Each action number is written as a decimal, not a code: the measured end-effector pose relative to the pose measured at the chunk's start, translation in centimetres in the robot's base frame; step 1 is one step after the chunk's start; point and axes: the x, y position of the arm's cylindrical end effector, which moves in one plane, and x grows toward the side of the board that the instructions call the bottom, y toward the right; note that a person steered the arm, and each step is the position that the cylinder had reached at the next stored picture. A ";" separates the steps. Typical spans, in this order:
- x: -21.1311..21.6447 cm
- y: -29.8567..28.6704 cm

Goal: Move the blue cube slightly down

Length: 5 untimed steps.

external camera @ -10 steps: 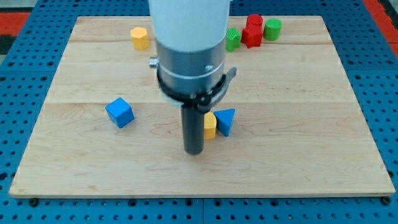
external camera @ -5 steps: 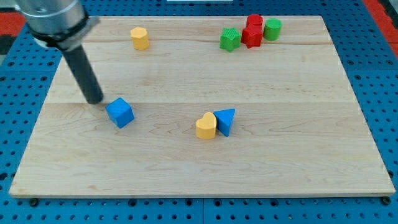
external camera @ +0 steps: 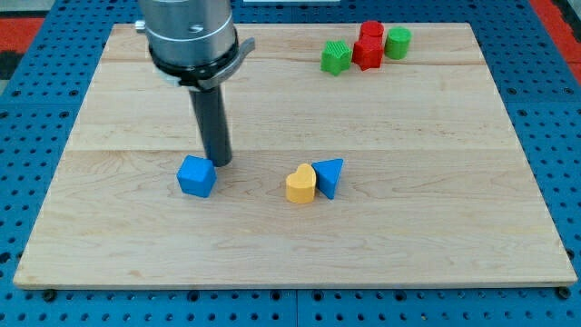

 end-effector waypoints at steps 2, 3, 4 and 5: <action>2.2 -9.7; 2.5 -2.0; 1.7 3.9; 2.4 -2.0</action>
